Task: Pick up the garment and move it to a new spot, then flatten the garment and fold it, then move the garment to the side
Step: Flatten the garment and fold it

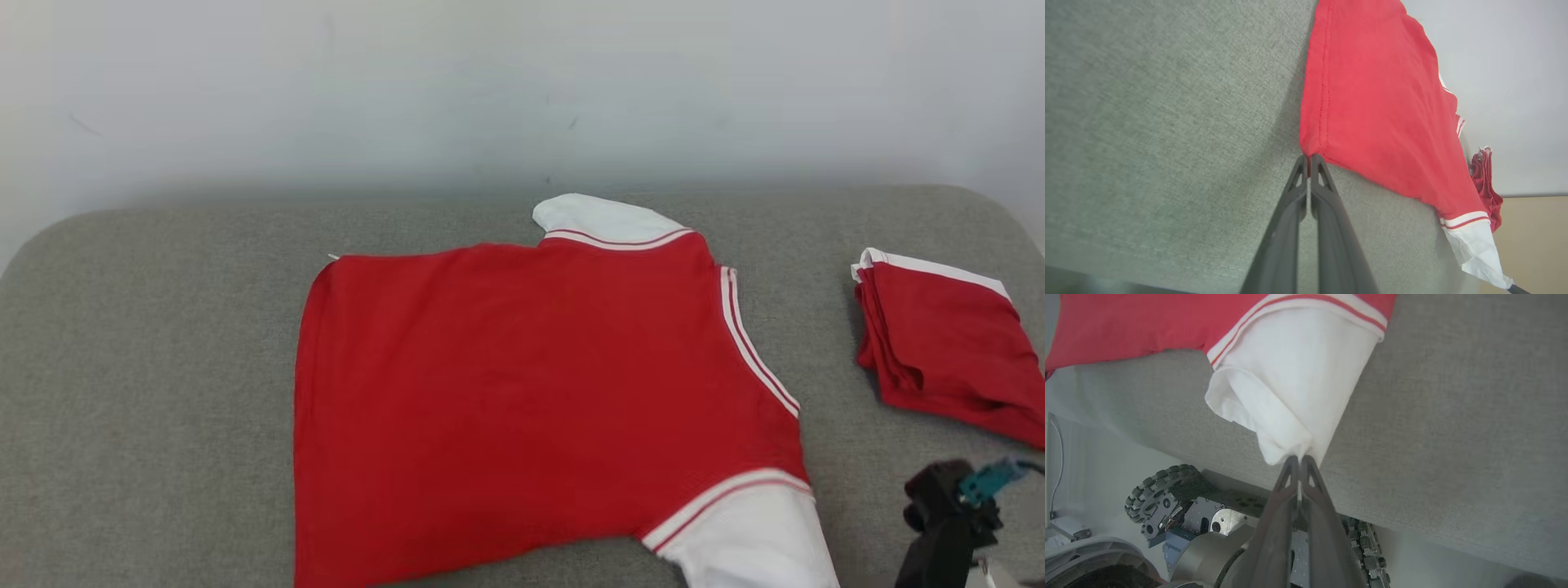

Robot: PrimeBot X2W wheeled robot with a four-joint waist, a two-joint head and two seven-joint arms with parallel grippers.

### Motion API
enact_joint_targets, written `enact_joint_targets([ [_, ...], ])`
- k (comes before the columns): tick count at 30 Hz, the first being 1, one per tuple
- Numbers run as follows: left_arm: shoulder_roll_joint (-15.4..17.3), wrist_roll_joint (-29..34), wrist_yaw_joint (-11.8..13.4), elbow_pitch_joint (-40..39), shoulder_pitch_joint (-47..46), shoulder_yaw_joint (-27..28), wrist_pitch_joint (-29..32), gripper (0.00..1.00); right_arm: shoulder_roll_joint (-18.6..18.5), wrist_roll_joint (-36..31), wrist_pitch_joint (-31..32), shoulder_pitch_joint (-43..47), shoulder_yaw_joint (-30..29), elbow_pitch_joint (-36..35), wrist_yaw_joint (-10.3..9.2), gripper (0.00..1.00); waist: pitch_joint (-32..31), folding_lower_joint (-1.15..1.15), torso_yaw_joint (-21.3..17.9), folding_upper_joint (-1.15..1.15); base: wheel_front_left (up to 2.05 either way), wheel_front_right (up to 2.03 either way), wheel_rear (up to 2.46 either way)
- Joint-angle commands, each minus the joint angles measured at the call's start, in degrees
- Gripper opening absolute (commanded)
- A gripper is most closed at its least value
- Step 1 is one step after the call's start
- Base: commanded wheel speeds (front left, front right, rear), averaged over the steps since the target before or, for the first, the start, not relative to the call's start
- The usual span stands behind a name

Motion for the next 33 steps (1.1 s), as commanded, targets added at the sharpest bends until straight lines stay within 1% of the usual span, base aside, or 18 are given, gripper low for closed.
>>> enact_joint_targets([
  [1, 1.0, 0.7, 0.9, -0.8, 1.2, 0.3, 0.1, 0.00, 0.8, 0.5, 2.1, 2.0, -0.9, -0.5, -0.12, 0.00, 0.2, 0.01, 0.0, 0.01, 0.00, 0.00, 0.00],
  [4, 2.2, 1.6, 2.8, -2.4, 2.8, 0.9, -0.5, 0.00, 2.5, 1.2, 7.4, 5.4, -2.9, -2.2, -0.12, 0.00, 0.3, 0.01, -0.1, 0.01, 0.00, 0.00, 0.00],
  [8, 3.8, 2.4, 4.3, -4.4, 4.7, 1.3, -0.4, 0.00, 5.8, 3.1, 13.7, 9.3, -5.0, -5.6, -0.12, 0.00, 0.2, 0.01, -0.3, 0.01, 0.00, 0.00, 0.00],
  [10, 4.6, 2.7, 5.1, -5.3, 5.7, 1.0, 0.3, 0.00, 6.7, 3.2, 15.3, 10.2, -5.9, -7.3, -0.12, 0.00, 0.1, 0.01, -0.5, 0.01, 0.00, 0.00, 0.00],
  [13, 6.3, 3.6, 6.8, -6.7, 6.9, 0.4, 1.9, 0.00, 8.1, 3.0, 16.3, 10.9, -6.5, -9.3, -0.12, 0.00, 0.1, 0.01, -0.8, 0.01, 0.00, 0.00, 0.00],
  [17, 8.5, 4.2, 9.4, -9.1, 8.4, -0.2, 4.2, 0.00, 9.1, 3.9, 18.0, 11.5, -6.7, -10.6, -0.12, 0.00, -0.1, 0.01, -0.9, 0.01, 0.00, 0.00, 0.00],
  [18, 8.4, 4.1, 9.6, -10.1, 8.0, 0.4, 3.6, 0.00, 9.3, 4.1, 17.3, 11.1, -7.0, -11.3, -0.12, 0.00, -0.1, 0.01, -0.9, 0.01, 0.00, 0.00, 0.00],
  [21, 7.0, 2.6, 8.6, -12.8, 6.8, 2.0, 2.1, 0.00, 9.5, 5.5, 12.5, 8.1, -6.4, -13.1, -0.12, 0.00, 0.1, 0.01, -0.8, 0.01, 0.00, 0.00, 0.00],
  [23, 7.0, 3.4, 8.6, -13.4, 5.9, 2.0, 1.9, 0.00, 9.1, 6.5, 8.4, 6.1, -5.9, -13.1, -0.12, 0.00, 0.2, 0.01, -0.8, 0.01, 0.00, 0.00, 0.00],
  [24, 7.0, 3.4, 8.6, -13.4, 5.9, 2.0, 1.9, 0.00, 9.1, 6.5, 8.4, 6.1, -5.9, -13.1, -0.12, 0.00, 0.2, 0.01, -0.8, 0.01, 0.00, 0.00, 0.00],
  [26, 6.3, 3.4, 8.7, -13.7, 4.4, 1.7, 2.0, 0.00, 8.3, 7.4, 4.2, 3.7, -5.1, -12.3, -0.12, 0.00, 0.4, 0.01, -0.8, 0.01, 0.00, 0.00, 0.00],
  [33, 5.3, 6.1, 11.2, -11.1, -3.2, 0.6, 2.5, 0.00, 3.9, 8.0, -9.4, -3.3, -1.9, -7.4, -0.12, 0.00, 2.0, 0.01, 0.4, 0.01, 0.00, 0.00, 0.00],
])
